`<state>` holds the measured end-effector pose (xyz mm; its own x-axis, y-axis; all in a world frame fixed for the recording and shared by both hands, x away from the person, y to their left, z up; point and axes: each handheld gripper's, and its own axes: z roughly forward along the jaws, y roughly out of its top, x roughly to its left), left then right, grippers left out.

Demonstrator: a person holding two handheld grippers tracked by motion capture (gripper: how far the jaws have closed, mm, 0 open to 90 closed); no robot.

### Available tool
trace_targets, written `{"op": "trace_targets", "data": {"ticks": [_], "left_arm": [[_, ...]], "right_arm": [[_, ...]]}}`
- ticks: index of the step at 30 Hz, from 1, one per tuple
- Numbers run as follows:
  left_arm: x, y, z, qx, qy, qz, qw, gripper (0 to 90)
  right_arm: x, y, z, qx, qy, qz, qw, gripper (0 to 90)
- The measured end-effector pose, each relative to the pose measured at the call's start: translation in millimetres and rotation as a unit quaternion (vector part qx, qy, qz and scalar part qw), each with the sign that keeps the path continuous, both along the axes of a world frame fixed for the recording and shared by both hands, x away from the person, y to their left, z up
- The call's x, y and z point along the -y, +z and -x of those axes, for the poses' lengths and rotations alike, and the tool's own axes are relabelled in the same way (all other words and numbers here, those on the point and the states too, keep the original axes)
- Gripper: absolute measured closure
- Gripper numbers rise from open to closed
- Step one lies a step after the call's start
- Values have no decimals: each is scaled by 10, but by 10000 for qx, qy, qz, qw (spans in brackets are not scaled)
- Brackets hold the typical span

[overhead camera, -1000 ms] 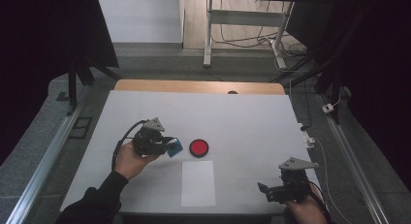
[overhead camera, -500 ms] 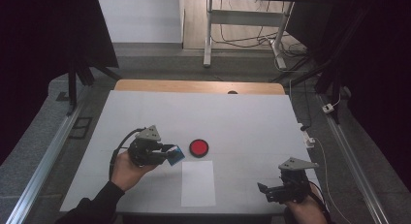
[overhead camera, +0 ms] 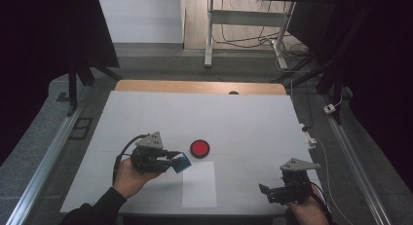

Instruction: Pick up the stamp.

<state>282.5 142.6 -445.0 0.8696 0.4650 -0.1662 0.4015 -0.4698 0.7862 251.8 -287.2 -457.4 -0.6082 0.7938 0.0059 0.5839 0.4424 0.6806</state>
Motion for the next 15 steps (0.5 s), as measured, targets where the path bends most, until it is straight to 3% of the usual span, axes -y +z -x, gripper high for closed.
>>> {"op": "trace_targets", "data": {"ticks": [15], "left_arm": [[124, 7, 7, 9, -249, 10, 9997, 705]], "right_arm": [[-4, -4, -1, -3, 8, 5, 10000, 0]]}}
